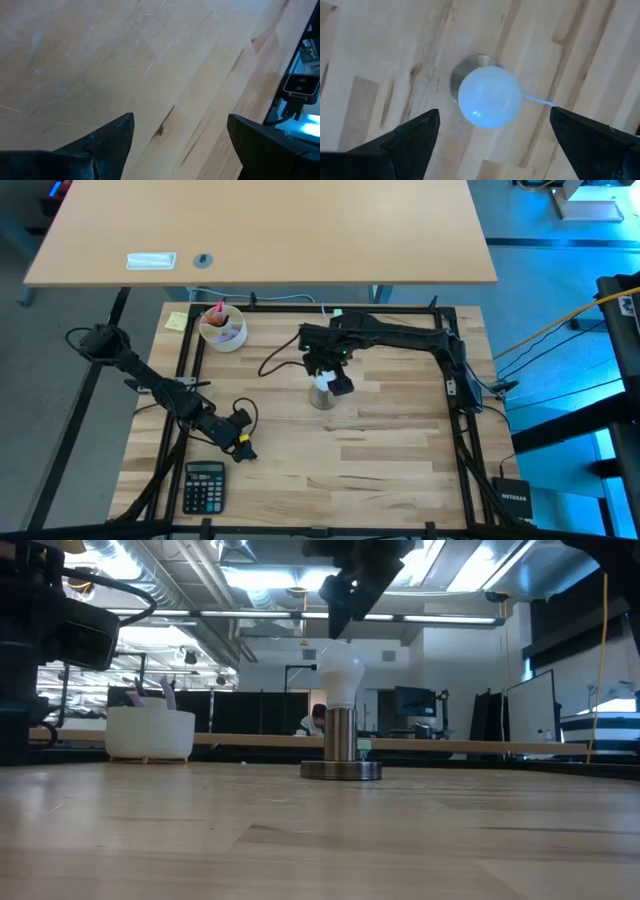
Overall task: Screw lightbulb
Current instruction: Insert the lightbulb into the lamp
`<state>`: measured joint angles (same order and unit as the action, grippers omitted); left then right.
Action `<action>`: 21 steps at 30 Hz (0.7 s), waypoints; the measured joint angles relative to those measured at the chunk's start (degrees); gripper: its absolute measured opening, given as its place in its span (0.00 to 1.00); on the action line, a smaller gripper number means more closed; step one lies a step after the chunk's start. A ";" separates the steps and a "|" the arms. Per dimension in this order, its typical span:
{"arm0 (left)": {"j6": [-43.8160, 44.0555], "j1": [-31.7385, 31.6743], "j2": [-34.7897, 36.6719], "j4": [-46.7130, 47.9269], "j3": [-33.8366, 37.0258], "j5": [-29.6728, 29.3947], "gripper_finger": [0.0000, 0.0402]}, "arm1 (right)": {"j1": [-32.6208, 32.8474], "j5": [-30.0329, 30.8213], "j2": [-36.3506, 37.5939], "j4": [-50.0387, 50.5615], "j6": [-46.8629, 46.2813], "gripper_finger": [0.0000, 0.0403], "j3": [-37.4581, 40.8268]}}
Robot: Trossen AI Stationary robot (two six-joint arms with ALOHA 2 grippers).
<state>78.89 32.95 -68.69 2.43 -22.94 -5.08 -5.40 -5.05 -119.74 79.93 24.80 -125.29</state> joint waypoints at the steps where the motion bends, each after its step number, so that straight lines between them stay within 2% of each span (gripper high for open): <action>1: -0.01 0.00 0.00 -0.06 0.00 0.02 0.77 | -0.20 -0.54 -0.39 0.15 -0.01 0.95 0.00; 21: -1.02 0.00 0.00 -0.06 0.00 0.00 0.77 | -0.73 -2.65 -6.36 -0.12 0.05 0.95 0.15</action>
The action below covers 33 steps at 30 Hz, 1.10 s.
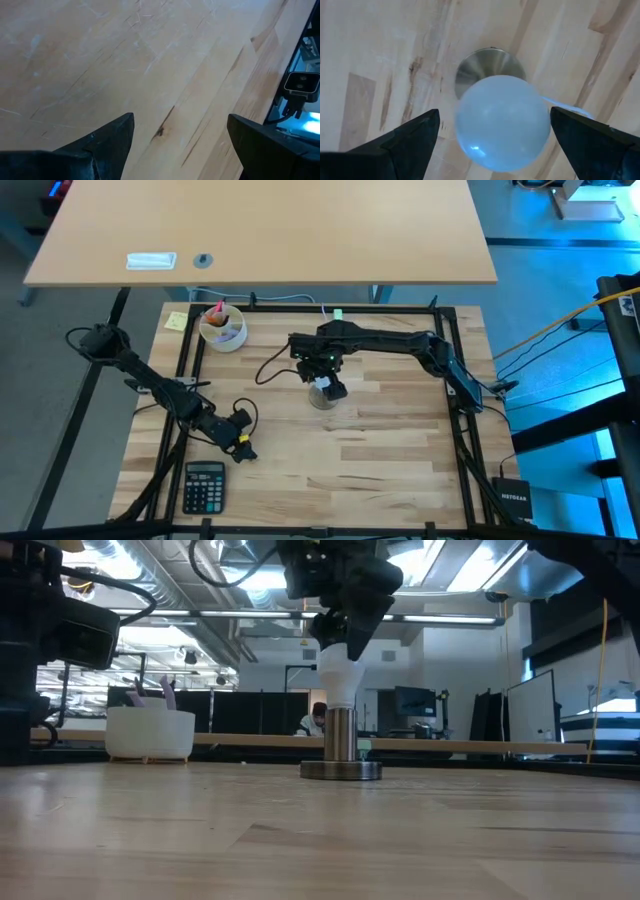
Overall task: Screw lightbulb
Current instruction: Insert the lightbulb into the lamp
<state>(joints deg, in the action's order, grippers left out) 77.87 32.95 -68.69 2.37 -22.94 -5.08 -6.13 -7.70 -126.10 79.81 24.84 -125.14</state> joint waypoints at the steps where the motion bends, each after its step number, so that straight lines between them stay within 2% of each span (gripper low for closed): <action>1: 0.00 0.00 -0.01 0.00 0.00 0.00 0.77 | 0.00 -0.02 0.00 0.00 0.00 0.95 0.00; 18: -0.24 0.00 0.00 0.02 0.00 -0.02 0.77 | 0.11 0.55 0.04 -0.87 -0.80 0.95 3.86; 25: -0.24 0.00 0.00 0.02 0.00 -0.02 0.77 | 0.14 0.57 0.04 -4.88 -2.23 0.95 3.87; 33: -0.26 0.00 0.00 0.02 0.00 -0.02 0.77 | 0.11 0.57 0.04 -4.74 -2.47 0.93 3.87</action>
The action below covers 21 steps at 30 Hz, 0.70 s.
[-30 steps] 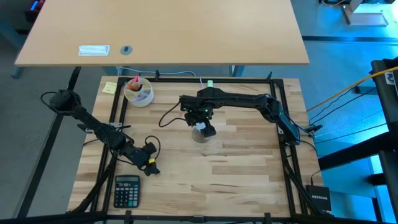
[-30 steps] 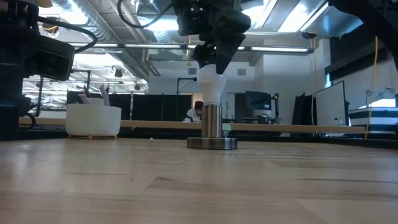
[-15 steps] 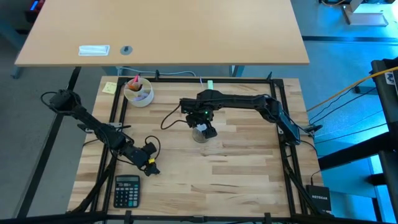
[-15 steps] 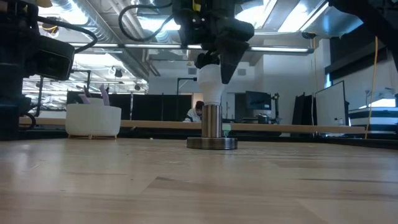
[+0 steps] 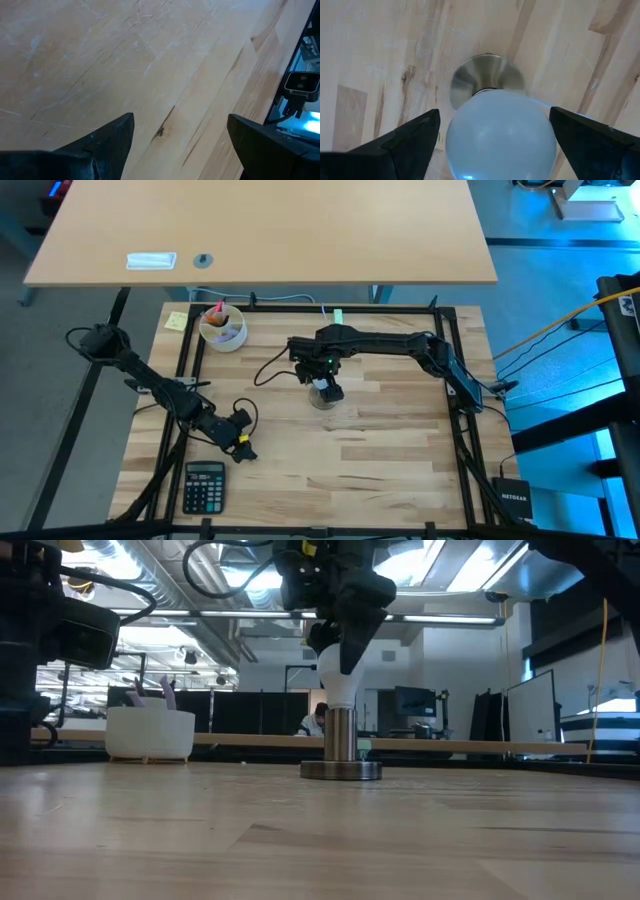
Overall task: Screw lightbulb
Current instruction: Insert the lightbulb into the lamp
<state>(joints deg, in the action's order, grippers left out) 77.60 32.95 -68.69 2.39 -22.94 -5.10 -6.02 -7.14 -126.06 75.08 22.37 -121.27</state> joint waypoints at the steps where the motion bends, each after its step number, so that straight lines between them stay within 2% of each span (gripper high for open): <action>1: 0.00 0.01 0.00 0.00 0.00 0.00 0.77 | 0.00 0.00 0.00 0.04 -0.02 0.91 0.00; 10: 0.00 0.00 0.00 0.00 0.00 0.00 0.77 | 0.00 0.00 0.00 -0.03 -0.02 0.72 0.00; 21: 0.00 0.01 0.00 0.00 0.00 0.00 0.77 | 0.00 0.00 0.00 -0.08 -2.92 0.75 0.00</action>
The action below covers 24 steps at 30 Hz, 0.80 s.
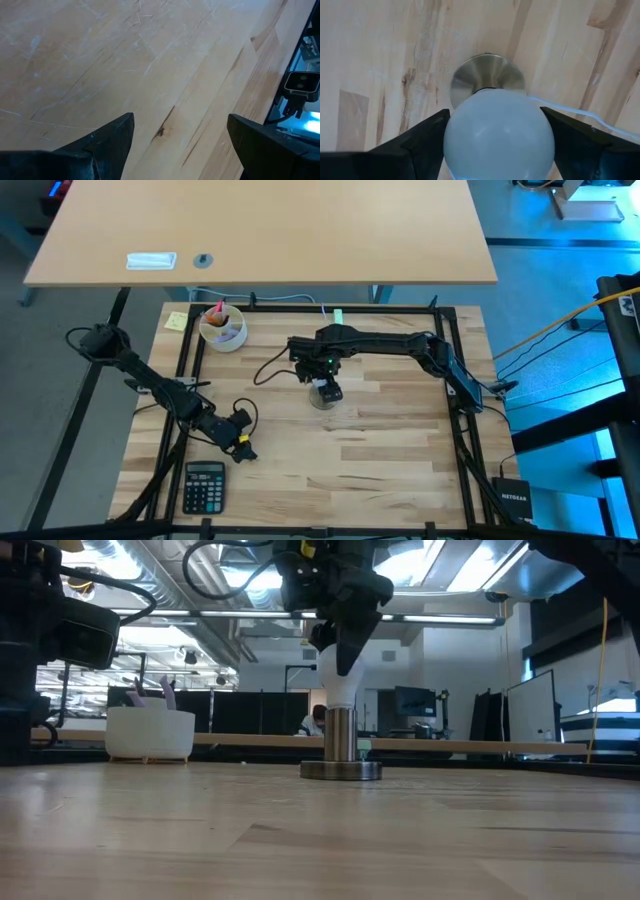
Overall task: Screw lightbulb
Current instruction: Insert the lightbulb into the lamp
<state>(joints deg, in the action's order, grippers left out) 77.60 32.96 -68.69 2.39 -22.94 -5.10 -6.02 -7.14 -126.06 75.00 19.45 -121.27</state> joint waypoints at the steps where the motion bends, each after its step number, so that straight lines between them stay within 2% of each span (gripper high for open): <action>1: -0.01 0.01 0.00 0.00 0.00 0.00 0.77 | 0.00 0.00 0.00 -0.11 -1.07 0.75 0.00; 9: -1.57 -0.01 0.00 0.27 0.00 -0.02 0.77 | 0.00 2.45 0.02 -0.54 -10.22 0.72 0.00; 24: -4.85 0.01 0.00 0.55 0.00 -0.04 0.77 | 0.04 5.85 0.03 -0.41 -37.48 0.74 0.00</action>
<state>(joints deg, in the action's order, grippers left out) 72.76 32.96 -68.69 2.94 -22.94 -5.15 -5.98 -1.28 -126.03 74.59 -18.03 -121.27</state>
